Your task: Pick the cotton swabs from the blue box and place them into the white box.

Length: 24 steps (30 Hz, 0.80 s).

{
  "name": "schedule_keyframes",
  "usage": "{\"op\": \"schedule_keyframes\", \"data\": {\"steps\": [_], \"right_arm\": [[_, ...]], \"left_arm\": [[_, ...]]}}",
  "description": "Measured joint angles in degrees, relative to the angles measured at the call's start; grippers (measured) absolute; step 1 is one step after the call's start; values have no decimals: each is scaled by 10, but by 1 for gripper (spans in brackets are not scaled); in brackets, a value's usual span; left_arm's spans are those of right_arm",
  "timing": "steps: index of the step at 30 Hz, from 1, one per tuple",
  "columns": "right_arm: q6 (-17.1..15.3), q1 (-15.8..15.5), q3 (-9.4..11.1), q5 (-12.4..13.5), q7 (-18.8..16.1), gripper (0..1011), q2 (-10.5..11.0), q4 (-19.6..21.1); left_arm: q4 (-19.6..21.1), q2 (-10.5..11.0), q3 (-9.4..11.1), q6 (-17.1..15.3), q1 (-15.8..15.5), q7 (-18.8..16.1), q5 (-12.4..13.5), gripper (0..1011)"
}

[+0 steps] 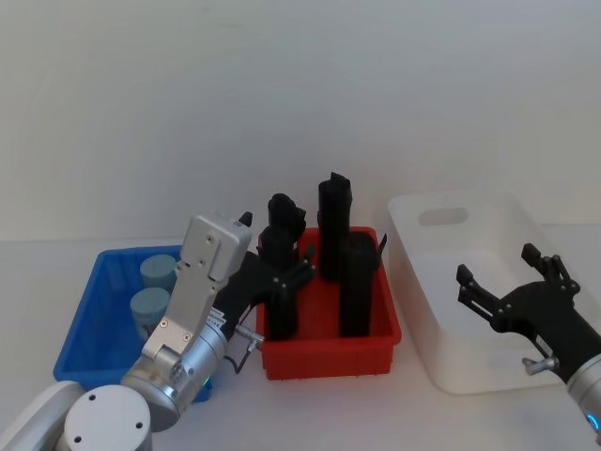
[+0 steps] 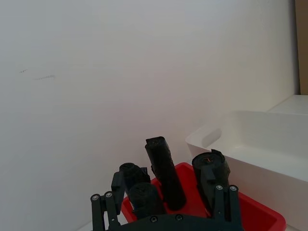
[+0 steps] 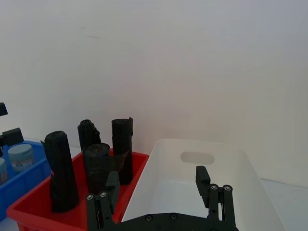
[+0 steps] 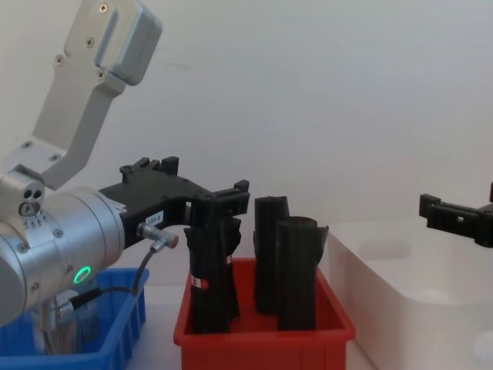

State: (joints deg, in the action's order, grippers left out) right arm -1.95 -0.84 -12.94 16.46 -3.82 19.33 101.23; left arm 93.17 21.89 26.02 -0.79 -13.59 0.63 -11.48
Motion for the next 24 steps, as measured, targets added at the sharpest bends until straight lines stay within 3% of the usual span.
{"op": "schedule_keyframes", "data": {"steps": [24], "right_arm": [[0, 0, 0, 0, 0, 1001, 0, 0]], "left_arm": [[0, 0, 0, 0, 0, 0, 0, 1004]]}}
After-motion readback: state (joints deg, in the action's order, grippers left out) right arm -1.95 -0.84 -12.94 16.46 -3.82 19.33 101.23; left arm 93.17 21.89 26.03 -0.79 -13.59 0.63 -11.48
